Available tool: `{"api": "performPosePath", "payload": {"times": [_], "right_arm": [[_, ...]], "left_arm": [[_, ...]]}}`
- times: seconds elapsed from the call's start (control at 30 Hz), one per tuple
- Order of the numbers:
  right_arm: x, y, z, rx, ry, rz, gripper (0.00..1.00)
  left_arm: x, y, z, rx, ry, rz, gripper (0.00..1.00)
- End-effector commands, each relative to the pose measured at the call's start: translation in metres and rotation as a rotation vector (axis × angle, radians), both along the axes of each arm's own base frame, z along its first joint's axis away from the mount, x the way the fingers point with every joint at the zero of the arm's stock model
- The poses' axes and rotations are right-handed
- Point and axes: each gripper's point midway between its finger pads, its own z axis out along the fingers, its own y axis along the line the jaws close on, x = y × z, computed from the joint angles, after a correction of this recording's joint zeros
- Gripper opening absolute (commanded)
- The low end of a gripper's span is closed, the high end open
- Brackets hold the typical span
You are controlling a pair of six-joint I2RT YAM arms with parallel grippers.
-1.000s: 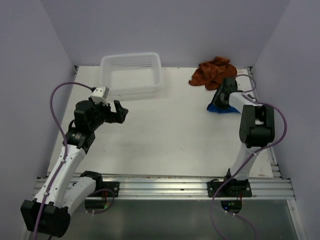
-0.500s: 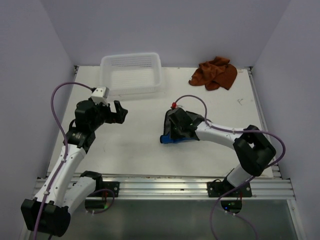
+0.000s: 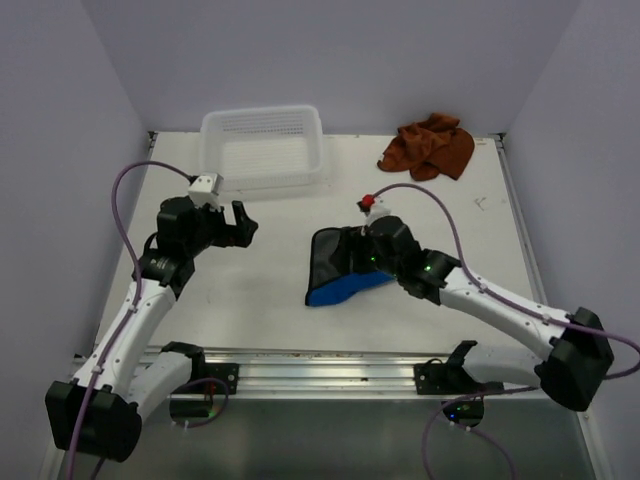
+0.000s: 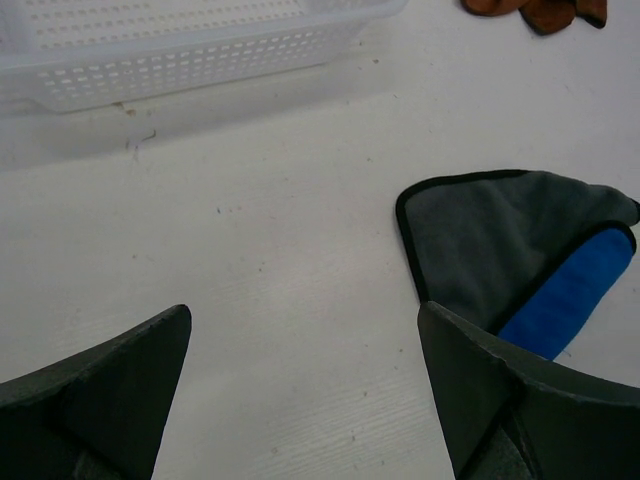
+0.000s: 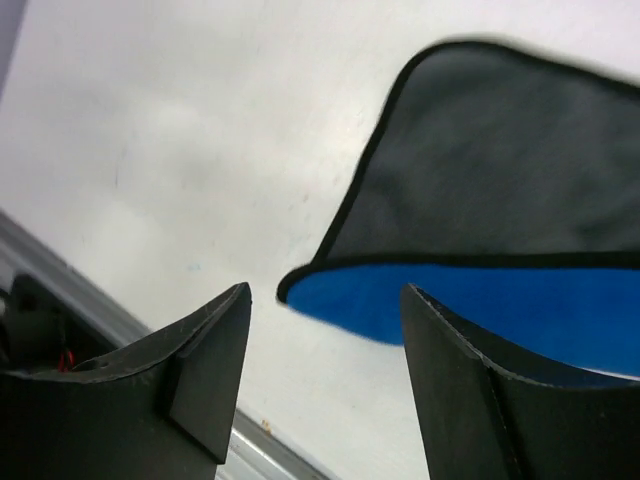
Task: Roll the towels
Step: Move the towel to the center of the board
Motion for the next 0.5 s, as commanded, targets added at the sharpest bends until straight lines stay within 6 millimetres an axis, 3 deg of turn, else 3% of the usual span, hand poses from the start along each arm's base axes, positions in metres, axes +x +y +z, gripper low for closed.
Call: {"api": "performPosePath", "payload": {"times": [0.0,0.07,0.13,0.17,0.3,0.33,0.47], "right_arm": [[0.033,-0.07,0.006,-0.066,-0.042,-0.203,0.64],[0.05,-0.111,0.005,-0.051,-0.025,-0.334,0.59],[0.055,-0.134,-0.002,-0.038,0.014,-0.415,0.56],[0.062,-0.149,-0.004,-0.02,0.028,-0.462,0.55],[0.076,-0.174,-0.018,0.026,0.09,-0.553,0.55],[0.082,-0.188,-0.023,0.034,0.103,-0.606,0.55],[0.094,-0.2,-0.052,0.113,0.19,-0.65,0.53]], "left_arm": [[0.003,-0.021,0.004,-0.09,0.028,-0.071,0.99],[-0.004,-0.047,0.006,-0.221,0.064,-0.177,1.0],[-0.012,-0.066,-0.01,-0.355,0.165,-0.221,1.0],[-0.004,-0.073,-0.006,-0.39,0.134,-0.24,1.0],[0.002,-0.082,-0.04,-0.389,0.203,-0.192,1.0],[0.004,-0.085,-0.046,-0.383,0.203,-0.183,0.99],[0.014,-0.101,-0.066,-0.403,0.227,-0.181,0.88]]}}
